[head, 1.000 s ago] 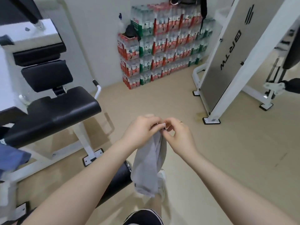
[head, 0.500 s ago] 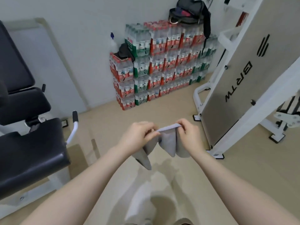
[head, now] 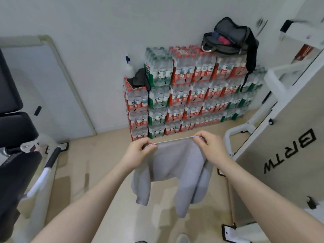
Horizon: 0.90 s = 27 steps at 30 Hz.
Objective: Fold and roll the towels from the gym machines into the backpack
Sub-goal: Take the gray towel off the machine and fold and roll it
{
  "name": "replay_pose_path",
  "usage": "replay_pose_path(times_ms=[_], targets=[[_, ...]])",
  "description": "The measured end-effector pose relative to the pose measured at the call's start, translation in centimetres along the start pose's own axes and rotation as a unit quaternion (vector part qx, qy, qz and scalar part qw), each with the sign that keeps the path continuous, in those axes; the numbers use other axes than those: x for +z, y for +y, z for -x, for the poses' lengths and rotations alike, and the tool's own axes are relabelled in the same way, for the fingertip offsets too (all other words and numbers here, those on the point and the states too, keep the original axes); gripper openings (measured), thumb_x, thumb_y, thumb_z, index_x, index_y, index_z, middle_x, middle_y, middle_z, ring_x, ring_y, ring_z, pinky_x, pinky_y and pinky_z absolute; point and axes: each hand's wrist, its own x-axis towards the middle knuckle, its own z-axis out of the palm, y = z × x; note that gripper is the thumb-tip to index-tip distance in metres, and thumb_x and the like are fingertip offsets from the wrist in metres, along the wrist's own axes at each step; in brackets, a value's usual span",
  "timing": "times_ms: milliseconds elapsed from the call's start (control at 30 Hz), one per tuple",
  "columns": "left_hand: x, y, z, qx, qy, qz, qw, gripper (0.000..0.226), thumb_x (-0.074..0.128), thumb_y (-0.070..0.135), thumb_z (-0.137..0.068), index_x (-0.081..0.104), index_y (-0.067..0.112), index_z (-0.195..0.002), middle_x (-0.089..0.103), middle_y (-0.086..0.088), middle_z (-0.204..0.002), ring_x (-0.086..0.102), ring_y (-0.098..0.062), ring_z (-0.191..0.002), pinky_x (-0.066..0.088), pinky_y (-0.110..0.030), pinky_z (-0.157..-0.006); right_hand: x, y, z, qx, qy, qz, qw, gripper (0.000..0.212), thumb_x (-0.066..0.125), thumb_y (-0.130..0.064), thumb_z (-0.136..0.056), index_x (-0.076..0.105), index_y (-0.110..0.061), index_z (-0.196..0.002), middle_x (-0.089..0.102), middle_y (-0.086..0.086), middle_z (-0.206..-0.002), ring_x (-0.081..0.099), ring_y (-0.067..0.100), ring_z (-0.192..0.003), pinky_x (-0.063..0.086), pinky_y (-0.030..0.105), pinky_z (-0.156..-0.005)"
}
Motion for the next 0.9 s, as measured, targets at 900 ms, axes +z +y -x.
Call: replay_pose_path(times_ms=[900], targets=[[-1.7, 4.3, -55.6, 0.082, 0.081, -0.069, 0.991, 0.015, 0.051, 0.024, -0.093, 0.053, 0.015, -0.081, 0.045, 0.003, -0.06, 0.039, -0.007, -0.054, 0.031, -0.015, -0.053, -7.8, 7.1, -54.8, -0.057, 0.188, -0.007, 0.98, 0.02, 0.052, -0.023, -0.092, 0.064, -0.01, -0.083, 0.064, 0.007, -0.074, 0.054, 0.02, -0.07, 0.043, 0.036, -0.065]])
